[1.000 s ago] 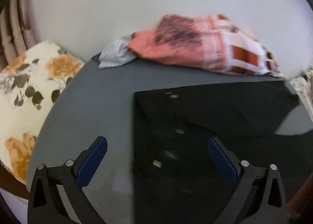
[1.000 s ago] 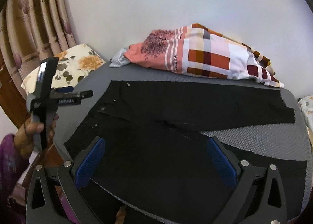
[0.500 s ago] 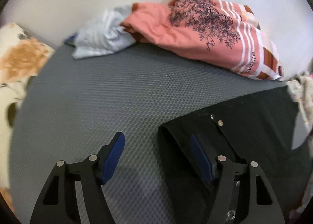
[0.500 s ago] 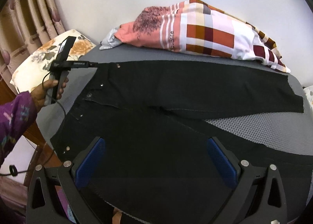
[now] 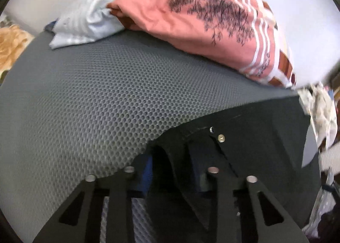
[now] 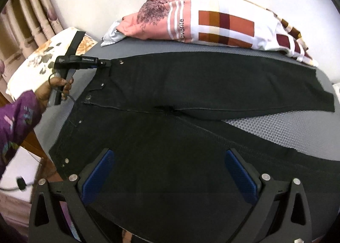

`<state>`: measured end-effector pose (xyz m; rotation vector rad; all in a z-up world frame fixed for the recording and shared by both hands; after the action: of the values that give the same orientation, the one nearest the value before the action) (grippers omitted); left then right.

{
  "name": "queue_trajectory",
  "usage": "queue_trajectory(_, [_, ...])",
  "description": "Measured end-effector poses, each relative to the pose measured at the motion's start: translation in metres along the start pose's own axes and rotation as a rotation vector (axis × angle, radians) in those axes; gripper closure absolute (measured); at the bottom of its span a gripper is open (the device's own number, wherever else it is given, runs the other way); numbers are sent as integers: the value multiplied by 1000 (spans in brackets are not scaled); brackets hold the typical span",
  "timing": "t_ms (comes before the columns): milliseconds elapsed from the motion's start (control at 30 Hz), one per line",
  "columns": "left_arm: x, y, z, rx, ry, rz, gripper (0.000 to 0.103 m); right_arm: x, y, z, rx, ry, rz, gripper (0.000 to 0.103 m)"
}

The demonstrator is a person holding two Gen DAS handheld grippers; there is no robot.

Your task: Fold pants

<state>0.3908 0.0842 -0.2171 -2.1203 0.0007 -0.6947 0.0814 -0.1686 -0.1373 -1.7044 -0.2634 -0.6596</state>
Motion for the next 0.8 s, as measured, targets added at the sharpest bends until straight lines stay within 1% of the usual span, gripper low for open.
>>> queue_trajectory(33, [-2, -6, -8, 12, 13, -23, 86, 4, 0, -2, 18, 18, 2, 0])
queue_trajectory(100, [-10, -28, -35, 33, 58, -96, 86, 14, 1, -9, 79, 69, 1, 0])
queue_trajectory(167, [-16, -49, -54, 10, 83, -152, 86, 32, 4, -21, 200, 153, -1, 0])
queue_trajectory(267, [-41, -86, -100, -1, 180, -245, 86, 59, 23, -42, 358, 298, 35, 0])
queue_trajectory(333, [-59, -104, -117, -27, 203, -277, 86, 77, 40, -56, 471, 405, 61, 0])
queue_trajectory(367, [-75, -113, -129, -30, 221, -288, 86, 87, 52, -65, 525, 474, 75, 0])
queue_trajectory(433, [-96, -122, -145, -23, 241, -291, 86, 102, 75, -75, 608, 564, 123, 0])
queue_trajectory(500, [-116, -128, -152, -24, 236, -288, 86, 114, 97, -80, 667, 630, 161, 0])
queue_trajectory(533, [-125, -129, -156, -27, 229, -284, 86, 119, 108, -82, 677, 651, 181, 0])
queue_trajectory(600, [-139, -130, -162, -26, 214, -281, 86, 123, 127, -87, 647, 695, 212, 0])
queue_trajectory(633, [-145, -130, -164, -29, 204, -277, 86, 123, 141, -89, 619, 709, 253, 8])
queue_trajectory(667, [-150, -130, -166, -34, 194, -267, 86, 123, 148, -93, 605, 726, 265, 28])
queue_trajectory(700, [-154, -129, -166, -31, 182, -258, 86, 121, 154, -95, 592, 746, 271, 41])
queue_trajectory(733, [-156, -128, -166, -29, 174, -253, 85, 120, 158, -95, 579, 733, 280, 70])
queue_trajectory(767, [-158, -126, -164, -30, 157, -235, 85, 117, 159, -94, 550, 709, 290, 88])
queue_trajectory(800, [-160, -125, -162, -20, 148, -230, 85, 113, 156, -94, 534, 702, 291, 89])
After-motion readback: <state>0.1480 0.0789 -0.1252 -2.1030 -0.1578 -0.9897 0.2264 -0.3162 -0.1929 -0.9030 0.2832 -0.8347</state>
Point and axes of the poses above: each gripper's, at about its wrist camera, not at the fingertips, and y roughly the way its jaws point, z to its left, x to its top, the point moved 2 cm from there along y, roughly the way its jaws point, and after that the axes turned 11 degrees about -x, right-handed, at the moved point
